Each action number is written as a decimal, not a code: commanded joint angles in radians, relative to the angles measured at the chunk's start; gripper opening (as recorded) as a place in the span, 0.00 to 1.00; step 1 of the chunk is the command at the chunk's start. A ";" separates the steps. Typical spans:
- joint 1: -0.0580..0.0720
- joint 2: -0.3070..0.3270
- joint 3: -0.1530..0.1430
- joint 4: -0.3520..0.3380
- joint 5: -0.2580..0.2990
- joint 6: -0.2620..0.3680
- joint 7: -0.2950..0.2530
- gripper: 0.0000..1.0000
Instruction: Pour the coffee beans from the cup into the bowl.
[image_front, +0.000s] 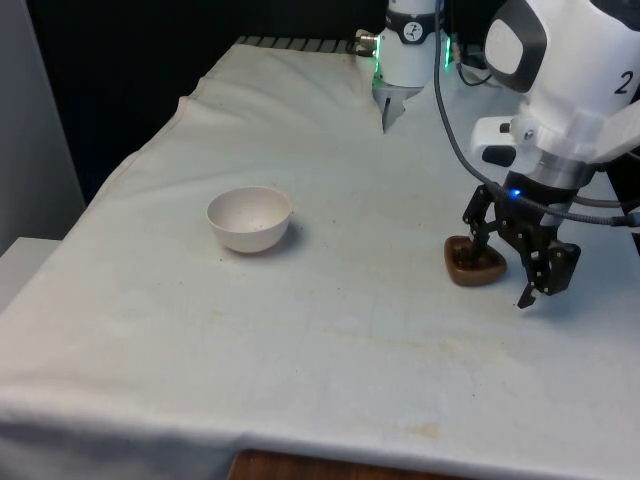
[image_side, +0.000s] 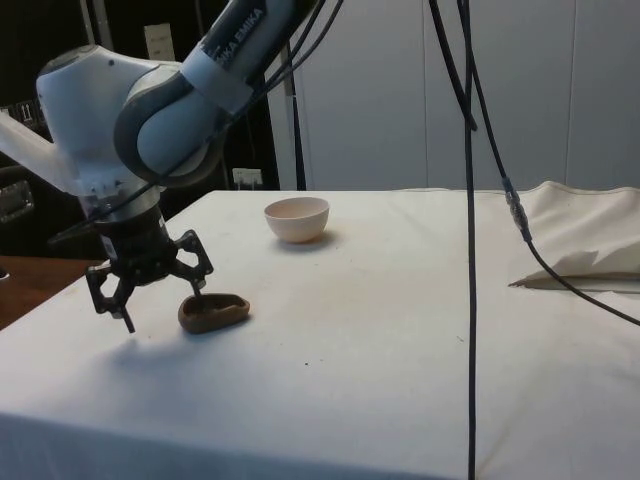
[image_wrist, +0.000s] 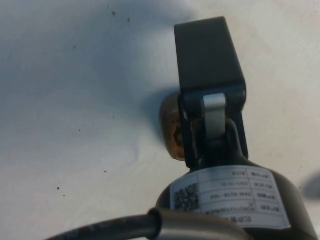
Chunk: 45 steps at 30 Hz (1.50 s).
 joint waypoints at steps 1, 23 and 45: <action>0.001 0.001 0.001 0.001 0.002 0.001 0.003 1.00; 0.001 0.000 0.001 0.001 0.002 -0.002 0.004 0.00; -0.002 -0.013 0.003 -0.005 -0.006 -0.006 -0.006 0.00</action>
